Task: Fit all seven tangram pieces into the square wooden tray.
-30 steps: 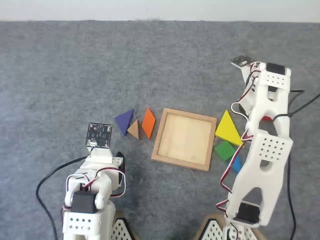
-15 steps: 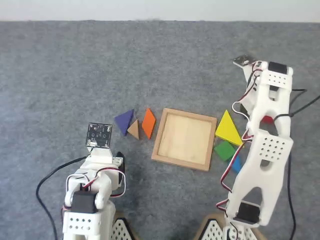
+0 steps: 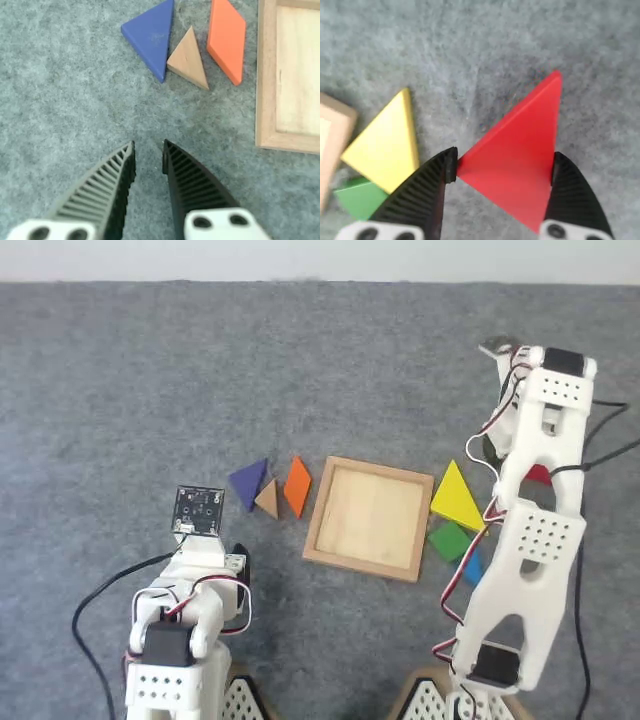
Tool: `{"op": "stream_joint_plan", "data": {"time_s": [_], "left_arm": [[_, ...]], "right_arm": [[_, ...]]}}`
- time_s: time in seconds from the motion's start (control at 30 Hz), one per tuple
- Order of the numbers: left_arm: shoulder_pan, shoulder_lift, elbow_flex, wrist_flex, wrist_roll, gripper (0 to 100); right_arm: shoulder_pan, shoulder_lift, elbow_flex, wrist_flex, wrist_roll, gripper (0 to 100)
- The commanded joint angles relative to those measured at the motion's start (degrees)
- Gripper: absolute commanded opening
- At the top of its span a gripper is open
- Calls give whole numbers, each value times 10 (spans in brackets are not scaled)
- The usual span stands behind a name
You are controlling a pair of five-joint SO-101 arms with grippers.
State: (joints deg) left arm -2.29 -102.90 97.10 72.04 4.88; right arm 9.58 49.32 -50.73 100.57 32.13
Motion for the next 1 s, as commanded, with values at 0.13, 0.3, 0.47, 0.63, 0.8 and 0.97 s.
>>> {"op": "stream_joint_plan", "data": {"time_s": [0.13,0.3,0.47,0.63,0.8,0.97], "left_arm": [[2,-11,-7,4,-3,93],[2,-11,-7,4,-3,93],[2,-11,-7,4,-3,93],[2,-11,-7,4,-3,93],[2,-11,-7,4,-3,93],[2,-11,-7,4,-3,93]], "right_arm": [[-109,-323,229,22,-18,193],[-204,-480,398,-4,-18,193],[-272,-523,510,-66,11,193],[-298,-496,568,-180,53,153],[-326,-434,570,-262,97,162],[-377,-356,557,-318,101,165]]}}
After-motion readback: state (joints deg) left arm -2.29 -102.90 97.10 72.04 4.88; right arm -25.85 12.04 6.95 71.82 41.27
